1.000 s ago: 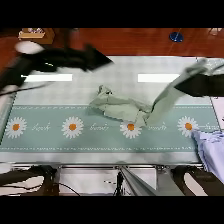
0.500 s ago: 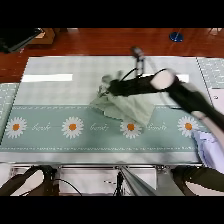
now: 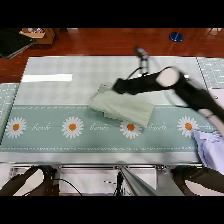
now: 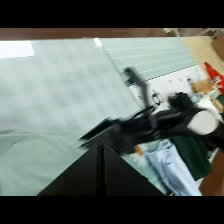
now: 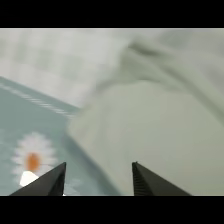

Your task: Fold the shirts.

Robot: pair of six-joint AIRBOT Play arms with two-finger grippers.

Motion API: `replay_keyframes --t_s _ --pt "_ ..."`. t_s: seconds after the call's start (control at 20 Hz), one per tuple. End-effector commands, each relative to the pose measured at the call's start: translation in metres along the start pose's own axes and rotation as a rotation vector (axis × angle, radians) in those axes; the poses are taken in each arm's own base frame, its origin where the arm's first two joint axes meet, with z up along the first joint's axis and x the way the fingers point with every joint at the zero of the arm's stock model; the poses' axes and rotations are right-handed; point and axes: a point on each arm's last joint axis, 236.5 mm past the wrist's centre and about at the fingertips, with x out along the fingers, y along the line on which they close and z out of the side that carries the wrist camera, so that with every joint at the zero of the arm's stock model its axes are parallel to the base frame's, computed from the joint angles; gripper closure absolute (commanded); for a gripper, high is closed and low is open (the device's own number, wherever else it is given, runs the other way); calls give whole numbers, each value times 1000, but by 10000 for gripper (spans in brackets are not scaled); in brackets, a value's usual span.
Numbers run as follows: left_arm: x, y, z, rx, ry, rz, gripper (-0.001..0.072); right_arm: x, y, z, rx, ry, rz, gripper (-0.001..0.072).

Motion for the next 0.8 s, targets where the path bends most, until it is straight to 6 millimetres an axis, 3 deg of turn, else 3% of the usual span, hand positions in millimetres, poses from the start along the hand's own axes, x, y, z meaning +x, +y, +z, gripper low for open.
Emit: replay_keyframes --t_s 0.0,0.1,0.2,0.25,0.3,0.35,0.5,0.6,0.75 --pt "-3 32 -15 21 64 137 653 -104 -121 -17 -2 93 -368 237" --pt "-8 55 -24 34 108 230 640 -154 -178 -39 94 158 -490 237" --pt "-13 73 -33 42 152 303 621 -169 -212 -65 228 192 -477 226" --pt "-16 80 -37 40 168 336 468 -167 -222 -77 299 195 -446 166" --pt "-20 88 -40 18 180 375 290 -159 -228 -92 376 202 -407 125" --pt "-23 95 -43 4 190 408 226 -148 -231 -106 427 210 -368 126" --pt "-28 104 -47 9 210 448 226 -96 -217 -141 545 203 -211 126" --pt "-28 104 -47 8 210 447 227 -64 -206 -151 608 151 -136 126" --pt "-27 104 -48 -7 212 447 226 -33 -196 -158 633 92 -111 126"
